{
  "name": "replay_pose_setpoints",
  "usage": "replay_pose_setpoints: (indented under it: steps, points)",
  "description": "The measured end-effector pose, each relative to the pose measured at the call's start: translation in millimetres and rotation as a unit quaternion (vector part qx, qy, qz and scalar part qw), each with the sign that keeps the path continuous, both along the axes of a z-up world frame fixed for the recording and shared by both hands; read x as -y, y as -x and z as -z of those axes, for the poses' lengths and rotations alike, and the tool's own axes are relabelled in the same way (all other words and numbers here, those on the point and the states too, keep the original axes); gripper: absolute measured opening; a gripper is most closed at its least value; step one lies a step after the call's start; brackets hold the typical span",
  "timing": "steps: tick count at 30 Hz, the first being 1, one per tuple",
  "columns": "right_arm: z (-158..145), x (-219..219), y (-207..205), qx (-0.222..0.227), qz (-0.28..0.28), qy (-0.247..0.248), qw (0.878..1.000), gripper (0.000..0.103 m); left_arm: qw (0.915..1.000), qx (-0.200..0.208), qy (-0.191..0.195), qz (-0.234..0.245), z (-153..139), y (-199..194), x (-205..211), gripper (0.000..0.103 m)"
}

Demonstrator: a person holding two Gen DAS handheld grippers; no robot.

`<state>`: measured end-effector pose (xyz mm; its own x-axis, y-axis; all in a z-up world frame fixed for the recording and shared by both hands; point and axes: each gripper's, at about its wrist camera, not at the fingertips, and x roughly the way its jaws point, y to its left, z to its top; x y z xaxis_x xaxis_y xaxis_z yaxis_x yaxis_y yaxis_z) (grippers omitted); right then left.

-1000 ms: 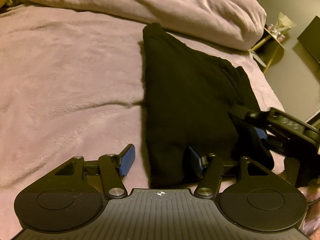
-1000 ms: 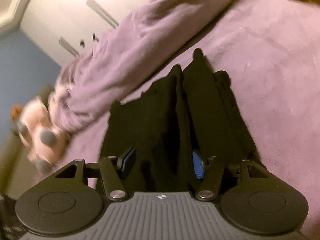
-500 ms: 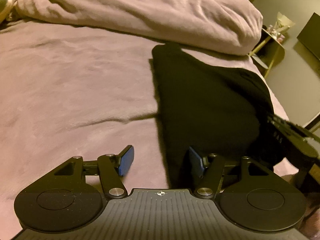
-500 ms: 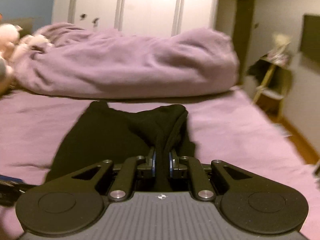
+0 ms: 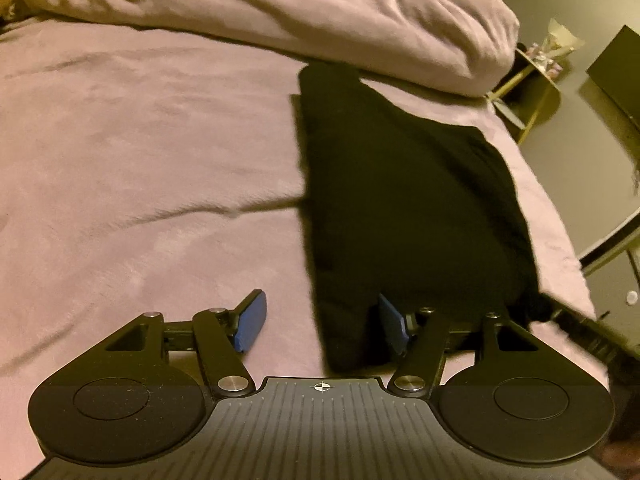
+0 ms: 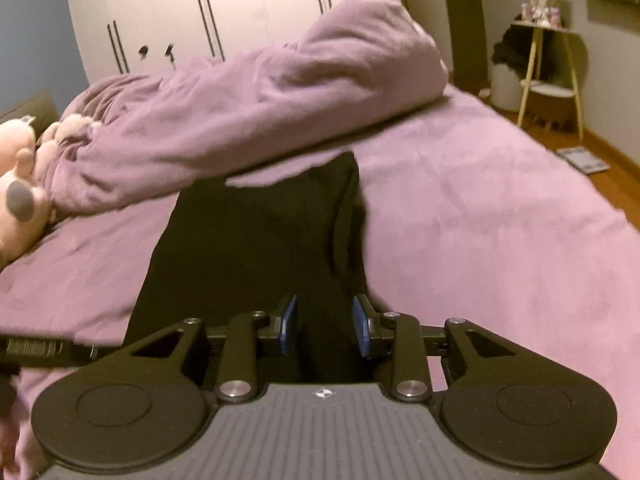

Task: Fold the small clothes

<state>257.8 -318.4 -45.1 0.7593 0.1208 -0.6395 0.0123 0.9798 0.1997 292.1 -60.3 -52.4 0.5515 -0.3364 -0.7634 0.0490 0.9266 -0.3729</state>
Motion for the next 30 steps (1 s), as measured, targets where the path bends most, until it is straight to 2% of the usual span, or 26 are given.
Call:
replay_pose_setpoints:
  steps: [4,6,9,10,12,13,14,15,17,20,24,28,30]
  points:
    - [11,-2,-3,-0.014,-0.006,0.018,1.0,0.027,0.9997,-0.002,-0.013,0.018,2,1,14,0.066]
    - [9,0,-8,-0.02,-0.007,0.007,1.0,0.018,0.9995,0.0,-0.021,0.024,1,0,15,0.064]
    - [9,20,-8,-0.025,-0.008,-0.1,0.995,0.014,0.9999,-0.003,-0.012,0.009,0,-5,7,0.064]
    - [11,23,-10,-0.032,-0.003,-0.093,0.995,0.014,0.9999,-0.006,-0.011,0.001,0,-7,3,0.064]
    - [15,24,-13,-0.047,0.007,-0.029,0.998,0.014,0.9998,-0.008,-0.011,-0.013,0,-12,-5,0.064]
    - [15,29,-13,-0.045,0.007,-0.028,0.999,0.016,0.9998,-0.004,-0.009,-0.014,-2,-14,-8,0.064]
    - [14,36,-14,-0.041,0.009,-0.049,0.998,0.025,0.9999,0.0,-0.002,-0.015,-3,-16,-12,0.064]
    - [13,42,-14,-0.037,0.014,-0.069,0.997,0.044,0.9998,0.002,0.008,-0.016,-4,-19,-14,0.064]
    - [11,55,-20,-0.021,0.01,-0.121,0.992,0.066,0.9991,0.003,0.039,-0.016,-4,-28,-15,0.065]
    - [21,64,-49,-0.036,-0.024,-0.177,0.983,0.074,0.9973,-0.006,0.073,-0.009,5,-47,-10,0.068]
    - [45,68,-86,-0.076,-0.045,-0.221,0.971,0.074,0.9945,-0.028,0.099,-0.018,19,-71,-6,0.065]
    - [51,68,-98,-0.068,-0.066,-0.25,0.964,0.073,0.9927,-0.042,0.11,-0.026,28,-84,-2,0.057]
    - [55,69,-102,-0.074,-0.075,-0.272,0.957,0.052,0.9931,-0.044,0.106,-0.022,29,-86,2,0.055]
